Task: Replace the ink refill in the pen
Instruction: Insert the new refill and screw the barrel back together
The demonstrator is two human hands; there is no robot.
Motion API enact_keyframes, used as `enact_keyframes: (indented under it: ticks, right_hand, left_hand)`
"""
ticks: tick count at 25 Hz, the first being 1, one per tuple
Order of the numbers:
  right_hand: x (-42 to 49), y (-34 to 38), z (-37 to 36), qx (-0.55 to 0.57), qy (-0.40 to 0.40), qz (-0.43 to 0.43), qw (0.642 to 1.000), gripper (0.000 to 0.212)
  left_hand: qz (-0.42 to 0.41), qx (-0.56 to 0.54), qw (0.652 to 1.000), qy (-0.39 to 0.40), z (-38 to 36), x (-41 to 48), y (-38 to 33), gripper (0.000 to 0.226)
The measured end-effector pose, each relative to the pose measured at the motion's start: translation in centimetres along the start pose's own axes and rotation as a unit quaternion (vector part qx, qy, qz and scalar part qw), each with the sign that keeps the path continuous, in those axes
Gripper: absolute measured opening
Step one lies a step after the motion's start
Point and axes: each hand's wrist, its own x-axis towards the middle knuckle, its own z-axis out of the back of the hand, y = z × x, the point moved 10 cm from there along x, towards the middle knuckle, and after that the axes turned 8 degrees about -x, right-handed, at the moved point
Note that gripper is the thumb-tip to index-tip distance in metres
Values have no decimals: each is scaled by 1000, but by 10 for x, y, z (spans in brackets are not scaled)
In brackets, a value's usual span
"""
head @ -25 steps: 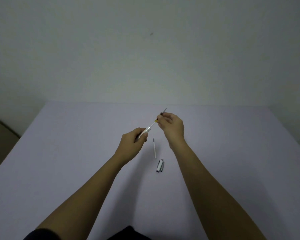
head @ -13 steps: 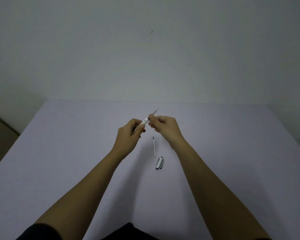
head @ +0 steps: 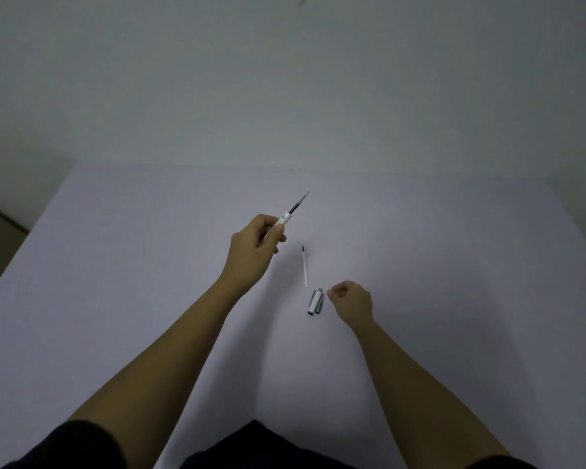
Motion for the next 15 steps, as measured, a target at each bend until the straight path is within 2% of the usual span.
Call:
enact_keyframes:
  ticks: [3, 12, 15]
  right_hand:
    - [1, -14, -19, -17, 24, -13, 999, 26]
    - [7, -13, -27, -18, 24, -22, 999, 25]
    - [9, -23, -24, 34, 30, -61, 997, 25]
  left_hand:
    - [17, 12, 1000, 7, -3, 4, 13, 15]
    - [41, 27, 999, 8, -7, 6, 34, 17]
    - [48, 28, 998, 10, -8, 3, 37, 16]
